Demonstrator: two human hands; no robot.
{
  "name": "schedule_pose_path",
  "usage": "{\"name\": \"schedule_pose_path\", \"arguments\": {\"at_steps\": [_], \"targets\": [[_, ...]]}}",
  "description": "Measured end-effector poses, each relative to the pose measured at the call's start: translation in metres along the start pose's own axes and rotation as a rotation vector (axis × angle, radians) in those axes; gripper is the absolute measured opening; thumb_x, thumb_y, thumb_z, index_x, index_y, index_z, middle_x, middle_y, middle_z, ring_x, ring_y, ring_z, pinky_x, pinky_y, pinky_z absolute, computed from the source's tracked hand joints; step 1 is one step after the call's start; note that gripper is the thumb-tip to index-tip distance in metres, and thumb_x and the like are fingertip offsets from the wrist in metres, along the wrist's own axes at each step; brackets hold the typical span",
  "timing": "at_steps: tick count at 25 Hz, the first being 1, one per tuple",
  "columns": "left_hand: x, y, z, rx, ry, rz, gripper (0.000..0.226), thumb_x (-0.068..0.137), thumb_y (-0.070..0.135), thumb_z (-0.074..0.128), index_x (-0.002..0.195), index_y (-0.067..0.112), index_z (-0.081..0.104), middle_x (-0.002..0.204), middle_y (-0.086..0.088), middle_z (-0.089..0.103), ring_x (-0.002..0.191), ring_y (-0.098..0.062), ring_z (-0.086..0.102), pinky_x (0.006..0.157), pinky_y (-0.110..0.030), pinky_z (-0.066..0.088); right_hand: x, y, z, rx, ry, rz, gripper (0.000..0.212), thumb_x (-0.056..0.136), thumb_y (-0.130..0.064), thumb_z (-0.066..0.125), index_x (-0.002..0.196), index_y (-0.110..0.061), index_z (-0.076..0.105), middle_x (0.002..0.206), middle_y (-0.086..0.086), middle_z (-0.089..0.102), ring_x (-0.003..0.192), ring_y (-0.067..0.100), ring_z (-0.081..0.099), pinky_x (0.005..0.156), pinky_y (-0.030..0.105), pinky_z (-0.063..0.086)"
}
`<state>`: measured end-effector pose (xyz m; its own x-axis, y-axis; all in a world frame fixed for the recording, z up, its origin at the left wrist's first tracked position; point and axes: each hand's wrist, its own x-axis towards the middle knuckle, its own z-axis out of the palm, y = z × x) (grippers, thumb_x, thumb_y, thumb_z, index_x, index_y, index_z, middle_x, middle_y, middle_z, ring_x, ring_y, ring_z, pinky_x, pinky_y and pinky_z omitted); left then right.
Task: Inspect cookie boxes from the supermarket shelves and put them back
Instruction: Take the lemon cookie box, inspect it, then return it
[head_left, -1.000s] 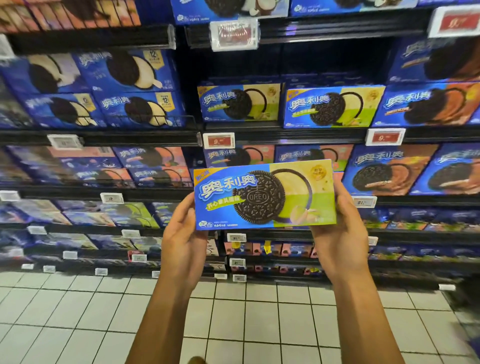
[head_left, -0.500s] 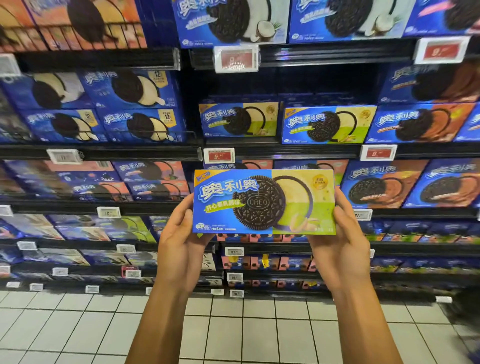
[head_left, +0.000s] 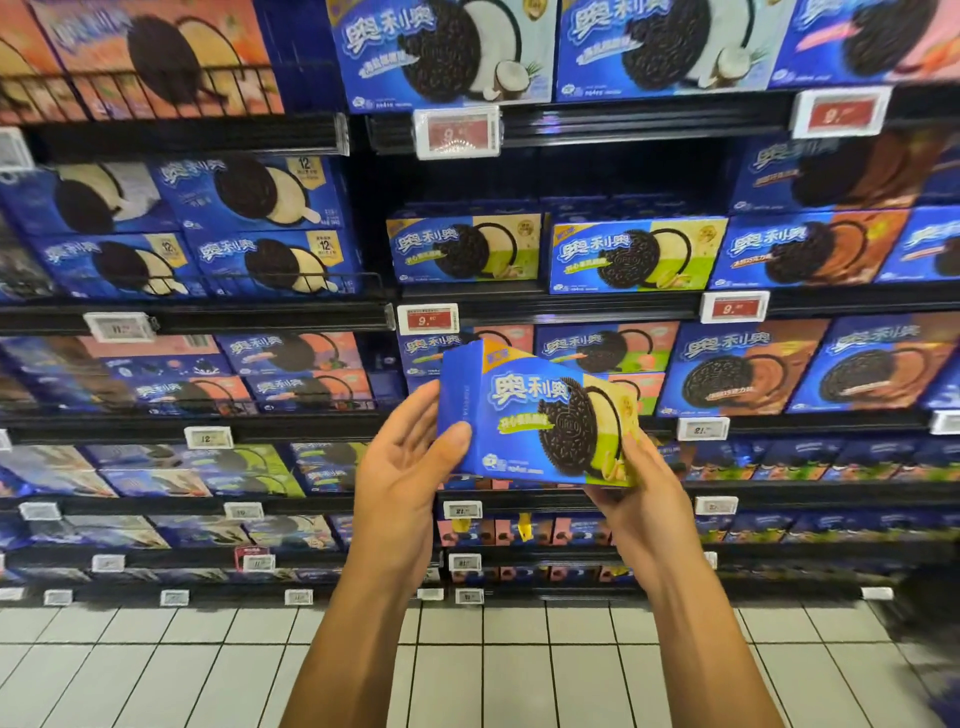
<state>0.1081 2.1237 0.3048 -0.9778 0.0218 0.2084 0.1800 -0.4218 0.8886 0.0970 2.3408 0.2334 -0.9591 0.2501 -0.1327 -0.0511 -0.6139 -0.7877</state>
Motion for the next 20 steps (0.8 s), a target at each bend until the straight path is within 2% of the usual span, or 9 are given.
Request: {"name": "schedule_pose_path", "arguments": {"at_steps": [2,5,9,12,14,16,18,20], "targets": [[-0.002,-0.001,0.011,0.049,-0.033,0.030,0.042,0.072,0.031,0.079,0.114,0.031,0.072,0.120,-0.001,0.072,0.113,-0.018,0.066,0.085,-0.025,0.056,0.001,0.006,-0.002,0.026,0.028,0.049,0.025,0.103,-0.022,0.051,0.118,-0.022,0.071,0.116,0.003,0.073,0.101,0.016,0.067,0.084,0.039,0.055],[-0.009,-0.004,0.021,0.097,-0.094,0.072,0.040,0.074,0.032,0.077,0.114,0.033,0.072,0.118,-0.001,0.072,0.112,-0.016,0.066,0.082,-0.023,0.055,-0.007,0.016,-0.002,0.127,0.039,0.195,0.019,0.091,-0.027,0.065,0.103,-0.017,0.076,0.116,0.012,0.073,0.112,0.027,0.065,0.093,0.046,0.055],[-0.017,-0.010,0.036,0.173,-0.140,0.064,0.041,0.073,0.019,0.080,0.112,0.025,0.071,0.112,0.001,0.073,0.105,-0.013,0.067,0.077,-0.021,0.055,-0.018,0.026,-0.005,0.273,0.050,0.282,0.040,0.088,-0.022,0.063,0.122,-0.001,0.066,0.124,0.020,0.068,0.113,0.033,0.064,0.108,0.051,0.045],[-0.023,-0.015,0.042,0.204,-0.165,0.049,0.047,0.074,0.014,0.078,0.119,0.019,0.065,0.111,0.004,0.073,0.103,-0.008,0.068,0.074,-0.018,0.055,-0.021,0.026,-0.008,0.293,0.064,0.325,0.043,0.098,-0.021,0.057,0.133,0.004,0.058,0.132,0.022,0.064,0.125,0.037,0.059,0.113,0.050,0.040],[-0.023,-0.015,0.042,0.207,-0.174,0.053,0.050,0.073,0.019,0.081,0.120,0.022,0.064,0.113,0.006,0.072,0.104,-0.007,0.067,0.076,-0.017,0.054,-0.020,0.027,-0.008,0.303,0.083,0.333,0.041,0.100,-0.021,0.056,0.133,0.004,0.058,0.133,0.022,0.063,0.128,0.038,0.057,0.113,0.050,0.040],[-0.021,-0.015,0.040,0.202,-0.179,0.071,0.049,0.072,0.029,0.080,0.118,0.032,0.065,0.115,0.009,0.071,0.107,-0.007,0.066,0.079,-0.017,0.054,-0.019,0.027,-0.009,0.326,0.093,0.328,0.038,0.098,-0.020,0.060,0.127,0.004,0.061,0.130,0.020,0.065,0.122,0.037,0.061,0.109,0.051,0.045],[-0.017,-0.013,0.034,0.187,-0.159,0.075,0.047,0.073,0.033,0.078,0.117,0.045,0.064,0.121,0.010,0.069,0.113,-0.010,0.065,0.085,-0.022,0.054,-0.018,0.024,-0.010,0.356,0.110,0.313,0.032,0.096,-0.021,0.061,0.123,-0.004,0.064,0.130,0.019,0.065,0.119,0.039,0.063,0.104,0.056,0.047],[-0.011,-0.015,0.024,0.162,-0.083,0.043,0.044,0.080,0.031,0.077,0.119,0.046,0.062,0.125,0.006,0.068,0.115,-0.013,0.065,0.088,-0.029,0.056,-0.013,0.017,-0.013,0.417,0.123,0.265,0.023,0.094,-0.021,0.062,0.112,-0.010,0.072,0.129,0.016,0.066,0.118,0.040,0.063,0.101,0.060,0.048]]}}
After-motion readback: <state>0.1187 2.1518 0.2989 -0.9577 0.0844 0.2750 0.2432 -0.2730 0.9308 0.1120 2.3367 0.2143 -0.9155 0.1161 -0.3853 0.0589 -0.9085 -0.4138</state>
